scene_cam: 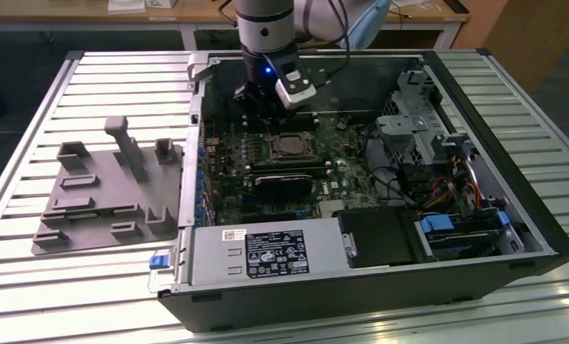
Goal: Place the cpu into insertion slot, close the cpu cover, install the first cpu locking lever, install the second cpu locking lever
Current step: 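Install the first cpu locking lever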
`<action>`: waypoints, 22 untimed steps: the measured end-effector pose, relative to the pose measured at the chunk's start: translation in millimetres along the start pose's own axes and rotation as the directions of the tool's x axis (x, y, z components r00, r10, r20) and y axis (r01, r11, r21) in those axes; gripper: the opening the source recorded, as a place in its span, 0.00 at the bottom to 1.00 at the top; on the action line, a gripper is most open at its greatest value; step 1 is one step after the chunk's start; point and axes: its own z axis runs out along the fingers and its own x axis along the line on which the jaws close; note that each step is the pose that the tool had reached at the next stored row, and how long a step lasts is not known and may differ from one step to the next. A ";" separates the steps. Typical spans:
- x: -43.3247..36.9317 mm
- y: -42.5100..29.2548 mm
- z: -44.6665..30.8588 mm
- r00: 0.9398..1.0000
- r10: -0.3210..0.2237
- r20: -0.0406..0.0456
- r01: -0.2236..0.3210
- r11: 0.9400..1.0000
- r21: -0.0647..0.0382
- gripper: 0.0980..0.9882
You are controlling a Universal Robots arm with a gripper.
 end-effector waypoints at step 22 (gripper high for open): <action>30.9 -3.6 -1.6 0.999 0.020 -0.029 -0.026 0.973 -0.231 0.00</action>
